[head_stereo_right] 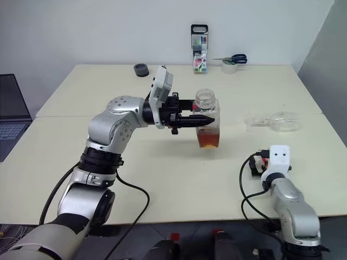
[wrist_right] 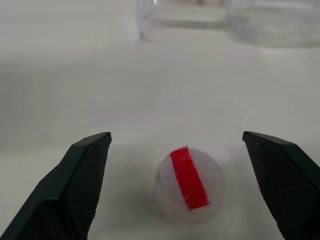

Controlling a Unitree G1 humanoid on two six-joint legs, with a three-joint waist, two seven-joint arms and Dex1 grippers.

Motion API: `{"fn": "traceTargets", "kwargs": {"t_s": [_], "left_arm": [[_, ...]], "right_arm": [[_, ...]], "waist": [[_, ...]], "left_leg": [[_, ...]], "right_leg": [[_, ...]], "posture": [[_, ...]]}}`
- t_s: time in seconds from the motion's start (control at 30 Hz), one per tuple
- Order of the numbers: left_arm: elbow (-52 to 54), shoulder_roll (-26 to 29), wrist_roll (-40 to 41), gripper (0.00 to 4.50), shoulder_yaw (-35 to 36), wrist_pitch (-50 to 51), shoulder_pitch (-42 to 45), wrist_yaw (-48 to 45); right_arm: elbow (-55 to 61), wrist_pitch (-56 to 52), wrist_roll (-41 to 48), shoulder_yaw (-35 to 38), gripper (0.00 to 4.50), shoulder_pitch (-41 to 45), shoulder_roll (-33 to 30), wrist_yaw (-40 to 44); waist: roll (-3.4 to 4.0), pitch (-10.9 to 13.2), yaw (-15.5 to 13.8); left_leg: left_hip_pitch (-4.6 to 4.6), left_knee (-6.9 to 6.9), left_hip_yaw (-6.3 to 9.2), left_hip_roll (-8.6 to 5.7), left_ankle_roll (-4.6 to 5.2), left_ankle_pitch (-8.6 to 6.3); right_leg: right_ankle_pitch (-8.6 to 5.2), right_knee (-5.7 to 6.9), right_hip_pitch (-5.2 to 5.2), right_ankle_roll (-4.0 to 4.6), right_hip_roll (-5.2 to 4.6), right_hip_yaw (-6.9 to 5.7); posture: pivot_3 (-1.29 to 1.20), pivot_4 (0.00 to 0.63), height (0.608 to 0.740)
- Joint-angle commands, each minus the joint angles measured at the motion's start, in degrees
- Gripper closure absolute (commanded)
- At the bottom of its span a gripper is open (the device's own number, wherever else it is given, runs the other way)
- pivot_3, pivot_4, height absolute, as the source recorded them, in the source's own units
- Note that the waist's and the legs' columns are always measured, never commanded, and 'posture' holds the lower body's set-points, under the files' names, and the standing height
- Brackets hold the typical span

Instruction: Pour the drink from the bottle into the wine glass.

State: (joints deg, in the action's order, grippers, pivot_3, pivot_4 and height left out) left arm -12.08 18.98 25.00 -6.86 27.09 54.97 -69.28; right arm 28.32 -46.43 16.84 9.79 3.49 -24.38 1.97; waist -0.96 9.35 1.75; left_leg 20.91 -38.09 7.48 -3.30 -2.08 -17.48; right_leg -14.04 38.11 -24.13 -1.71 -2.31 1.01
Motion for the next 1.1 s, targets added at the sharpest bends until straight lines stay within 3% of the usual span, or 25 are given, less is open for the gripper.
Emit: {"fn": "traceTargets", "kwargs": {"t_s": [0.03, 0.23, 0.47, 0.73, 0.97, 1.1], "left_arm": [[0.5, 0.3, 0.4, 2.53, 1.2, -1.4, 1.9, 0.1], [-0.4, 0.0, -0.3, 2.53, 1.5, -2.3, 1.7, 1.0], [-2.3, 0.3, -2.0, 2.53, 3.1, -4.0, 1.6, 6.1], [-1.3, 1.6, -5.3, 2.53, 6.8, -4.6, -1.1, 18.5], [-0.7, 0.4, -11.8, 2.53, 13.3, -4.5, -3.5, 42.0], [-0.7, 0.7, -12.9, 2.53, 16.8, -5.4, -7.1, 49.0]], "right_arm": [[6.0, 3.2, -1.5, 0.7, 0.02, 1.6, -8.2, 7.5], [9.6, -1.4, 19.3, 10.4, 0.02, 9.3, -15.4, 24.6], [8.7, -11.6, 44.4, 14.5, 0.02, 19.4, -17.7, 25.1], [9.1, -10.7, 48.6, 8.9, 0.02, 26.2, -15.5, 16.9], [9.4, -7.2, 45.6, 4.1, 0.02, 27.1, -13.2, 16.1], [8.6, -5.0, 43.4, 1.8, 0.02, 28.2, -12.5, 17.0]], "waist": [[0.01, 0.0, 0.0], [0.01, 0.0, 0.1], [-0.01, 0.0, 0.0], [-0.01, 0.0, -0.1], [-0.01, 0.0, -0.2], [-0.01, 0.0, -0.1]], "left_leg": [[-0.01, 0.0, -0.02, -0.01, 0.0, 0.0], [-0.03, 0.01, 0.01, 0.08, 0.01, -0.01], [-0.02, -0.03, 0.06, 0.06, 0.03, -0.01], [0.0, -0.02, 0.06, 0.04, 0.01, 0.0], [0.04, -0.04, 0.07, 0.0, 0.0, 0.0], [0.02, -0.03, 0.02, 0.0, -0.01, 0.0]], "right_leg": [[0.0, 0.0, 0.01, -0.01, 0.0, 0.0], [0.0, -0.01, 0.06, 0.0, 0.05, -0.06], [0.01, -0.03, 0.09, 0.0, -0.01, -0.08], [0.01, -0.02, 0.04, 0.0, -0.28, -0.07], [0.01, -0.02, 0.0, -0.01, -0.35, -0.07], [0.01, -0.03, -0.01, -0.01, -0.37, -0.06]], "posture": [[0.0, 0.15, 0.74], [0.0, 0.15, 0.74], [0.0, 0.15, 0.74], [0.0, 0.15, 0.74], [0.0, 0.15, 0.74], [0.0, 0.15, 0.74]]}}
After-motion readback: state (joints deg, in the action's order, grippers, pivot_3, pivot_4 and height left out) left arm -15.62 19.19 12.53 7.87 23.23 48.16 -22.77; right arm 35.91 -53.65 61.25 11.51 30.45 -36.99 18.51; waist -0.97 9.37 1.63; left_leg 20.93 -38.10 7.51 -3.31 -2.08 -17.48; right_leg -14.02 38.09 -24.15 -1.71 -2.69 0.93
